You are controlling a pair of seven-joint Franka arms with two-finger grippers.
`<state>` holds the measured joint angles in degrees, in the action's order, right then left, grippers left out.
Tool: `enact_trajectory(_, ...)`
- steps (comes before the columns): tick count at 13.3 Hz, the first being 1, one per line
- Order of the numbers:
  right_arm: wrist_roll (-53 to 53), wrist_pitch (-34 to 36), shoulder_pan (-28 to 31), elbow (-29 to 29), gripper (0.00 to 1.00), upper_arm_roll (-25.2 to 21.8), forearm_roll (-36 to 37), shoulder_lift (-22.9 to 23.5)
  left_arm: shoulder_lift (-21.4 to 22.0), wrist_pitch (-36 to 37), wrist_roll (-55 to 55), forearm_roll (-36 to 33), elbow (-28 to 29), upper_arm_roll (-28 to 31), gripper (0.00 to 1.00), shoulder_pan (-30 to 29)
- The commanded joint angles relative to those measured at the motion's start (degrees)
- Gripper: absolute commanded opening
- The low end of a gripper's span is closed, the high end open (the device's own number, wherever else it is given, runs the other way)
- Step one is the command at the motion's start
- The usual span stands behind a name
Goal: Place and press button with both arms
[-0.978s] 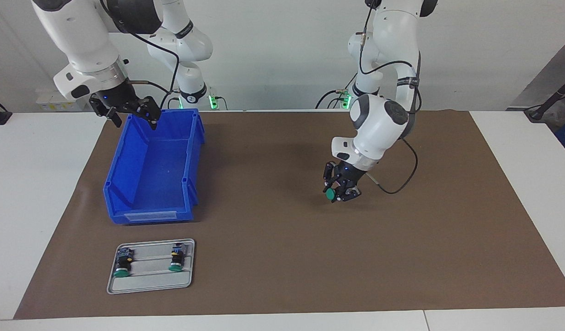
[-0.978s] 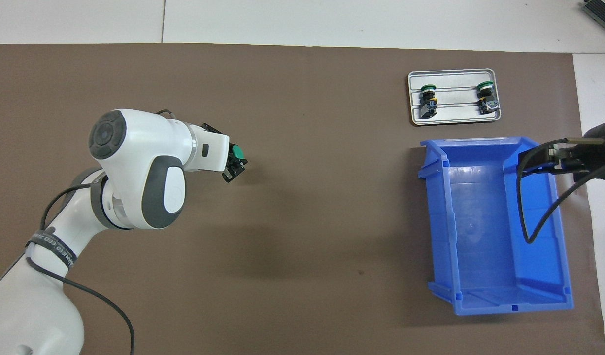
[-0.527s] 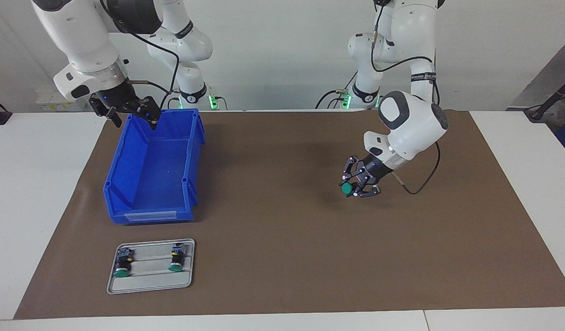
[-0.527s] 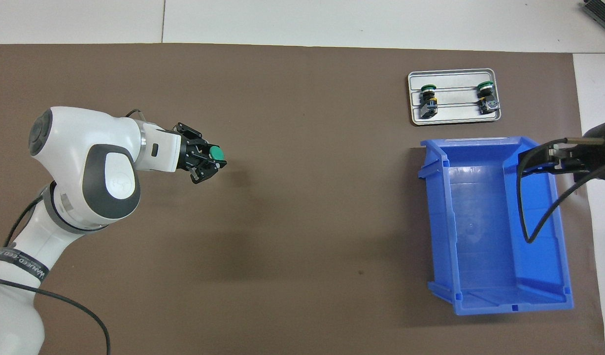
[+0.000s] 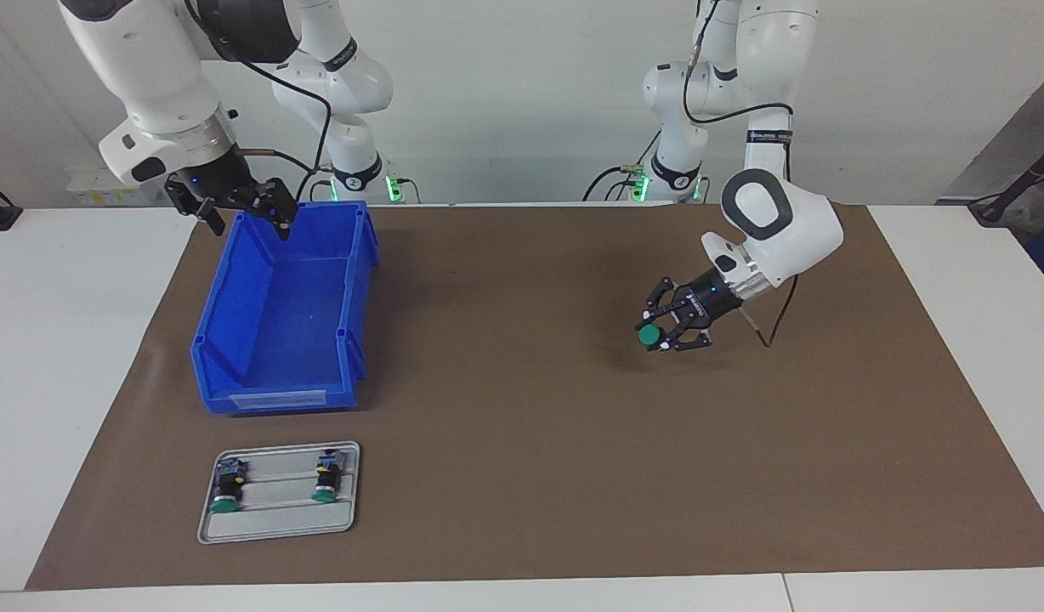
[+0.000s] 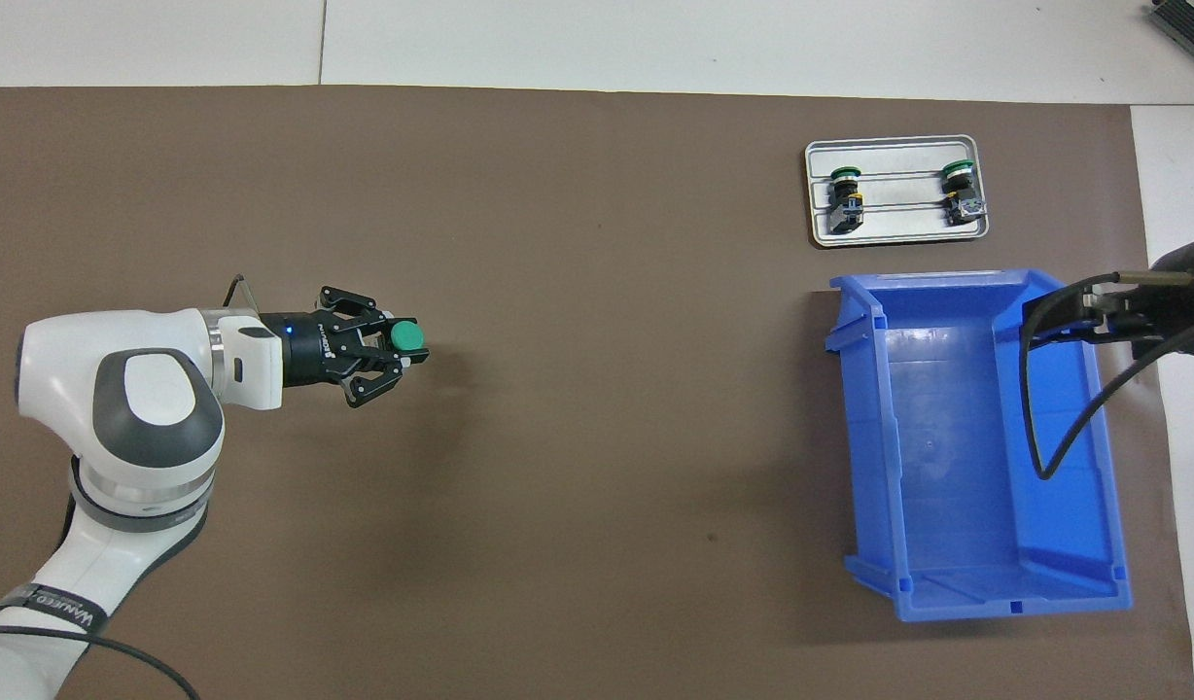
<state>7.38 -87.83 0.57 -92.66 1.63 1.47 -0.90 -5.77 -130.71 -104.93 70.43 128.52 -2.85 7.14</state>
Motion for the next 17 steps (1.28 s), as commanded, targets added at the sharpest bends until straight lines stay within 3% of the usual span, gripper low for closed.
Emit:
enact_trajectory(1, -1.5, -0.6, 0.6, -1.5, 1.00, 0.3, 0.1, -1.3, 3.8, -0.2, -13.6, 13.4, 7.7, -0.4, 0.19, -0.9)
enact_trajectory(6, -1.4, -0.6, 0.6, -1.5, 1.00, 0.3, 0.1, -1.3, 0.4, 8.1, -33.0, 32.0, 13.2, -0.4, 0.19, -1.4)
enact_trajectory(10, -1.5, -0.6, 0.6, -1.5, 1.00, 0.3, 0.1, -1.3, 0.5, 17.1, -36.4, 36.1, 15.9, -0.4, 0.19, -3.2)
enact_trajectory(17, -1.4, -0.6, 0.6, -1.5, 1.00, 0.3, 0.1, -1.3, -0.9, 21.4, -41.3, 42.2, 18.8, -0.5, 0.20, -2.6)
